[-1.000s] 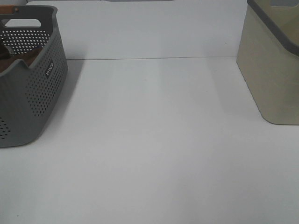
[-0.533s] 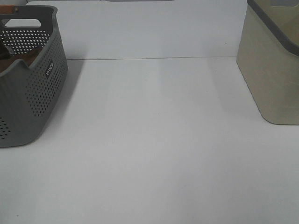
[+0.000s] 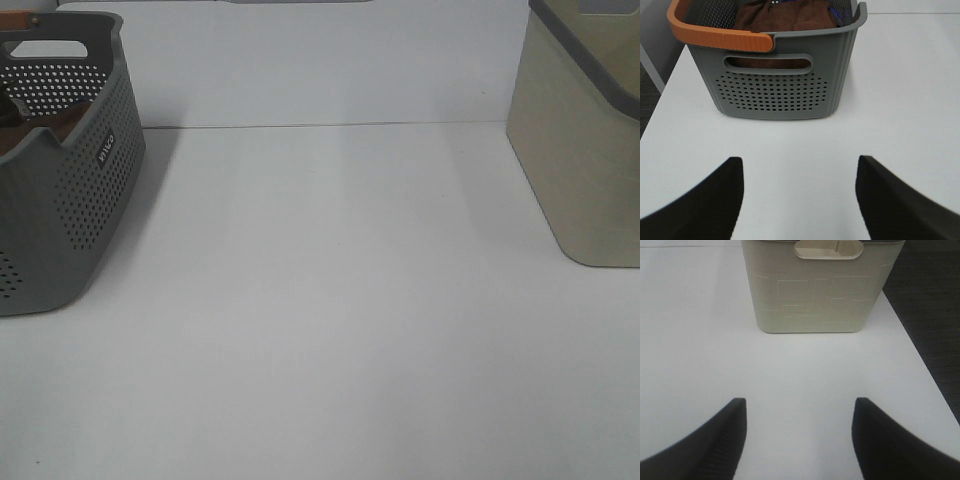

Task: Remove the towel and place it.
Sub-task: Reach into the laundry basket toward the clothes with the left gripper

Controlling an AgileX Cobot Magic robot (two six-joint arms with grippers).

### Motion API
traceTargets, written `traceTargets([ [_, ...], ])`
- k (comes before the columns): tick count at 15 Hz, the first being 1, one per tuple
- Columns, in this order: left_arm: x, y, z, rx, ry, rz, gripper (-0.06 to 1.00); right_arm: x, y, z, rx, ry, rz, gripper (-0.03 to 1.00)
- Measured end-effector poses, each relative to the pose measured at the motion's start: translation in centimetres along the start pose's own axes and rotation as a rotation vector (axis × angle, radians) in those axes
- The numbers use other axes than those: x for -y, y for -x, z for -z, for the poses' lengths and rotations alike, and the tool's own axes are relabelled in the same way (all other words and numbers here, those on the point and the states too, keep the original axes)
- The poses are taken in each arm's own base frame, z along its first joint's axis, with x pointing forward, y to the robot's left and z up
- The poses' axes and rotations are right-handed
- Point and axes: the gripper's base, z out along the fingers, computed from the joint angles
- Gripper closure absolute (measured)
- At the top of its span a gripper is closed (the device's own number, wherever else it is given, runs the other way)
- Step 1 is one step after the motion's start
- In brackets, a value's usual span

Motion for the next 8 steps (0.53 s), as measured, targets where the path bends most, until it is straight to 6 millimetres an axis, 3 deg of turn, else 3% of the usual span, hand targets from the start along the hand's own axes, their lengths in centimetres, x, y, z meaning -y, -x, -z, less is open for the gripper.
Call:
traceTargets([
  [8, 0.0, 0.0, 0.0, 0.0, 0.0, 0.0, 0.32, 0.0, 0.0, 0.0, 0.0, 0.0, 0.0, 0.38],
])
